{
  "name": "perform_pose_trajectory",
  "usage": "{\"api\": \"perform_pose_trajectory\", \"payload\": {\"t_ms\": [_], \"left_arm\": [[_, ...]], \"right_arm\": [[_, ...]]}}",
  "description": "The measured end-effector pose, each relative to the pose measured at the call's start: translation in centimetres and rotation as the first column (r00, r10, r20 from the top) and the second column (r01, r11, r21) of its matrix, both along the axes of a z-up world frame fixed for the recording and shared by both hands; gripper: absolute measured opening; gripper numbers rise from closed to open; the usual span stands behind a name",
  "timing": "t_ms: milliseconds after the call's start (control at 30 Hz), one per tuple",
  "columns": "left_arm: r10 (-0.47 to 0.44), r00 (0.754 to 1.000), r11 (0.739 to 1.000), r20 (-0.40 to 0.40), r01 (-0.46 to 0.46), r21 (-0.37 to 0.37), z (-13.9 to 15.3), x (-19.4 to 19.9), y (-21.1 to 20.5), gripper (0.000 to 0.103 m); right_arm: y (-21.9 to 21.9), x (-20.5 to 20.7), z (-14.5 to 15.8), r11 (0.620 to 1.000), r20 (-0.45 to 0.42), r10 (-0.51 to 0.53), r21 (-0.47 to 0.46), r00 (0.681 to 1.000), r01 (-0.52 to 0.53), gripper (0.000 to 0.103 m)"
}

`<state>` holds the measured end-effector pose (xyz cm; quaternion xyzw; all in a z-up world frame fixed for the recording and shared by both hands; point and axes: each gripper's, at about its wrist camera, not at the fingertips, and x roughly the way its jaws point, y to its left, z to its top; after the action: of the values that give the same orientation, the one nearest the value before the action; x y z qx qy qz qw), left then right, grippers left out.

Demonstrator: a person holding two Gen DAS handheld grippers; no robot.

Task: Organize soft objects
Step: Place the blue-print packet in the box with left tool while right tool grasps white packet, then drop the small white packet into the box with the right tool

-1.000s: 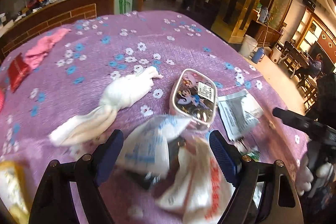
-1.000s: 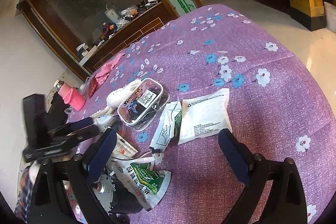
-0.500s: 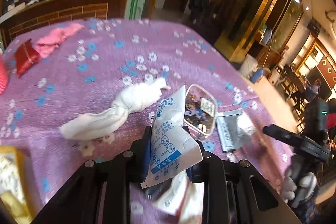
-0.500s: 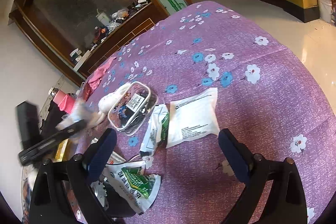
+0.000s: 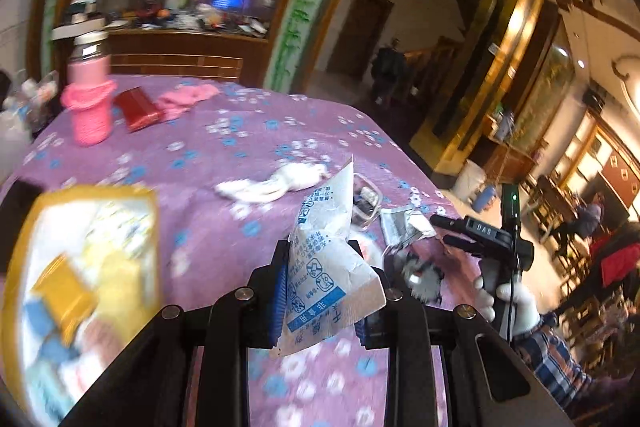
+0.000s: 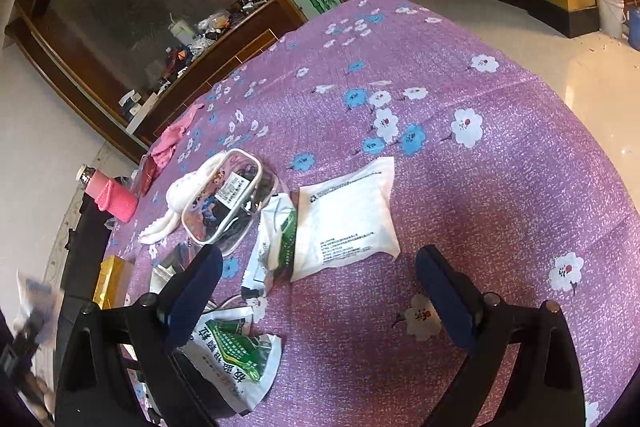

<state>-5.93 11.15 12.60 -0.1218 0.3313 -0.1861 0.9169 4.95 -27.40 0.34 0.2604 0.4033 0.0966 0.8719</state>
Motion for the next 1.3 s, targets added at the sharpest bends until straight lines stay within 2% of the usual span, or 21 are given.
{"api": "perform_pose_trajectory", "payload": {"t_ms": [200, 267, 300, 367, 400, 533, 633, 767, 833, 933, 967, 1033, 1100, 1200, 1300], "left_arm": [[0.147, 0.989, 0.989, -0.033, -0.148, -0.024, -1.8, -4.0, 5.9, 0.027], [0.189, 0.981, 0.981, -0.039, -0.190, -0.034, -2.3, -4.7, 7.7, 0.027], [0.204, 0.978, 0.978, -0.042, -0.206, -0.040, -2.5, -5.0, 8.3, 0.027], [0.232, 0.972, 0.971, -0.047, -0.234, -0.049, -2.9, -5.4, 9.5, 0.027], [0.242, 0.969, 0.968, -0.049, -0.245, -0.053, -3.1, -5.6, 10.1, 0.027], [0.269, 0.961, 0.960, -0.062, -0.273, -0.065, -3.9, -6.2, 11.7, 0.027], [0.287, 0.954, 0.954, -0.084, -0.292, -0.065, -4.9, -6.4, 12.6, 0.027], [0.311, 0.943, 0.948, -0.114, -0.317, -0.036, -6.1, -6.3, 12.9, 0.027], [0.328, 0.935, 0.943, -0.134, -0.331, -0.006, -6.7, -6.2, 12.9, 0.028], [0.308, 0.937, 0.951, -0.166, -0.306, 0.040, -7.4, -6.2, 12.2, 0.029], [0.300, 0.938, 0.954, -0.175, -0.296, 0.049, -7.6, -6.2, 12.0, 0.031], [0.294, 0.937, 0.956, -0.187, -0.286, 0.066, -7.7, -6.4, 11.7, 0.043], [0.290, 0.938, 0.957, -0.188, -0.278, 0.086, -7.5, -6.7, 11.5, 0.066], [0.283, 0.944, 0.957, -0.171, -0.266, 0.116, -6.7, -7.5, 11.3, 0.071], [0.292, 0.946, 0.955, -0.137, -0.282, 0.093, -5.7, -8.9, 12.2, 0.071]], "right_arm": [[1.6, 0.3, 1.2, 0.998, 0.023, 0.049, 0.030, 0.999, -0.050, 0.074], [3.2, 1.5, 1.2, 0.996, -0.023, 0.083, -0.016, 0.996, -0.084, 0.053], [4.0, 2.3, 1.0, 0.994, -0.050, 0.094, -0.053, 0.994, -0.096, 0.048], [5.2, 3.7, 0.5, 0.987, -0.096, 0.102, -0.113, 0.990, -0.113, 0.026], [5.7, 4.4, 0.2, 0.985, -0.115, 0.108, -0.125, 0.987, -0.123, 0.021], [6.5, 5.1, -0.1, 0.981, -0.146, 0.117, -0.140, 0.982, -0.137, 0.018], [6.5, 3.8, 1.5, 0.979, -0.102, 0.109, -0.161, 0.989, -0.124, 0.017], [6.1, 1.5, 5.4, 0.984, -0.016, 0.106, -0.144, 0.994, -0.108, 0.017], [6.8, 0.4, 7.7, 0.982, 0.031, 0.130, -0.143, 0.991, -0.125, 0.017], [8.5, -1.5, 10.5, 0.974, 0.090, 0.186, -0.146, 0.978, -0.172, 0.017], [9.5, -2.1, 11.3, 0.969, 0.107, 0.219, -0.140, 0.970, -0.204, 0.017], [11.4, -2.8, 12.3, 0.958, 0.124, 0.271, -0.134, 0.955, -0.255, 0.017], [14.2, -3.5, 13.0, 0.938, 0.132, 0.337, -0.130, 0.932, -0.321, 0.017], [18.4, -4.1, 13.1, 0.902, 0.125, 0.429, -0.103, 0.894, -0.419, 0.017], [22.5, -4.8, 13.0, 0.862, 0.116, 0.506, -0.092, 0.855, -0.498, 0.017]]}}
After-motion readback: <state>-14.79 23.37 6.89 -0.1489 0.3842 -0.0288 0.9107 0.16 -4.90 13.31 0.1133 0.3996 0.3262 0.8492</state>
